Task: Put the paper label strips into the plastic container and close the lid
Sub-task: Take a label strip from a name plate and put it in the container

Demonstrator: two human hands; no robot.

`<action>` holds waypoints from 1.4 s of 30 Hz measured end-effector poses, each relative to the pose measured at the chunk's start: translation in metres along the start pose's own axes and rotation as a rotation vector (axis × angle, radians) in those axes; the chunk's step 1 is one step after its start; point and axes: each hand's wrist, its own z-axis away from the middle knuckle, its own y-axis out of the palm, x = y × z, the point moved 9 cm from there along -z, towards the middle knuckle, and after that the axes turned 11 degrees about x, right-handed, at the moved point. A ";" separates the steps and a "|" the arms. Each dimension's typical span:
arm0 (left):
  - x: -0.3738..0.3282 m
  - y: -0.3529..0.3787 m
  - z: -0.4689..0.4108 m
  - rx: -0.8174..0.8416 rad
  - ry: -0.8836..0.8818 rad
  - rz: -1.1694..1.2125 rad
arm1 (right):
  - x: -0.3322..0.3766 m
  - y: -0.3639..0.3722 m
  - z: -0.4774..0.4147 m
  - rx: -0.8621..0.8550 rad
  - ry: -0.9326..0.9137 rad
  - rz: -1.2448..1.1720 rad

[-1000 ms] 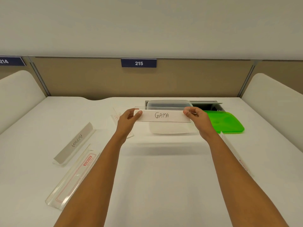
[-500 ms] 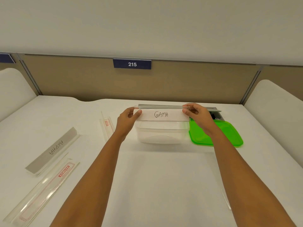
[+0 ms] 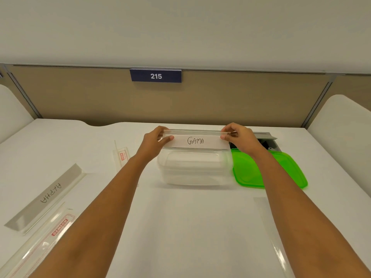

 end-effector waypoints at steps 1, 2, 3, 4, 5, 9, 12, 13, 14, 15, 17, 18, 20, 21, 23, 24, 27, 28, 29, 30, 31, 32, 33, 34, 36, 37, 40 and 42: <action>0.002 0.001 -0.004 0.010 -0.009 -0.036 | -0.001 0.002 -0.005 0.014 0.004 0.045; 0.004 0.001 -0.009 0.019 -0.010 -0.083 | -0.003 0.004 -0.009 0.031 0.009 0.089; 0.004 0.002 -0.013 0.029 -0.006 -0.135 | -0.004 0.006 -0.014 0.049 0.015 0.133; 0.004 0.003 -0.016 0.039 -0.001 -0.187 | -0.005 0.008 -0.018 0.067 0.019 0.182; 0.004 0.005 -0.019 0.048 -0.001 -0.242 | -0.006 0.011 -0.022 0.085 0.020 0.238; 0.006 0.016 -0.031 0.113 -0.045 -0.500 | -0.006 0.021 -0.032 0.148 0.018 0.446; 0.006 0.026 -0.037 0.164 -0.056 -0.711 | -0.008 0.031 -0.036 0.209 0.034 0.578; 0.006 0.029 -0.039 0.169 -0.043 -0.789 | -0.010 0.034 -0.037 0.228 0.047 0.619; 0.005 0.031 -0.042 0.169 -0.029 -0.864 | -0.011 0.036 -0.038 0.245 0.061 0.660; 0.005 0.034 -0.044 0.169 -0.016 -0.937 | -0.012 0.039 -0.039 0.259 0.074 0.702; 0.005 0.040 -0.048 0.186 0.015 -1.072 | -0.010 0.043 -0.042 0.274 0.097 0.801; 0.004 0.044 -0.050 0.198 0.031 -1.132 | -0.009 0.045 -0.044 0.278 0.110 0.856; 0.001 0.052 -0.053 0.218 0.055 -1.236 | -0.009 0.051 -0.046 0.299 0.143 0.958; 0.000 0.055 -0.055 0.226 0.063 -1.282 | -0.010 0.055 -0.047 0.314 0.161 0.999; 0.000 0.059 -0.059 0.244 0.068 -1.367 | -0.013 0.061 -0.048 0.341 0.186 1.075; 0.001 0.062 -0.061 0.258 0.066 -1.402 | -0.014 0.063 -0.048 0.343 0.189 1.110; 0.006 0.068 -0.066 0.304 0.042 -1.451 | -0.018 0.067 -0.050 0.332 0.185 1.175; 0.008 0.070 -0.067 0.318 0.029 -1.461 | -0.020 0.069 -0.051 0.333 0.185 1.185; 0.010 0.072 -0.068 0.329 0.018 -1.475 | -0.021 0.070 -0.052 0.334 0.184 1.192; 0.012 0.074 -0.068 0.340 0.007 -1.492 | -0.022 0.071 -0.053 0.337 0.182 1.196; 0.014 0.075 -0.069 0.347 -0.003 -1.509 | -0.024 0.072 -0.054 0.340 0.182 1.196; 0.016 0.077 -0.070 0.353 -0.010 -1.526 | -0.026 0.073 -0.055 0.344 0.184 1.194; 0.017 0.078 -0.070 0.357 -0.015 -1.544 | -0.027 0.075 -0.056 0.348 0.187 1.191; 0.019 0.079 -0.070 0.362 -0.020 -1.559 | -0.029 0.076 -0.056 0.352 0.189 1.188; 0.022 0.081 -0.071 0.369 -0.029 -1.578 | -0.032 0.079 -0.058 0.357 0.193 1.182; 0.024 0.082 -0.071 0.371 -0.034 -1.582 | -0.033 0.079 -0.058 0.356 0.193 1.181; 0.027 0.083 -0.072 0.366 -0.042 -1.586 | -0.034 0.079 -0.061 0.354 0.195 1.181; 0.029 0.083 -0.072 0.363 -0.052 -1.571 | -0.035 0.080 -0.061 0.359 0.196 1.182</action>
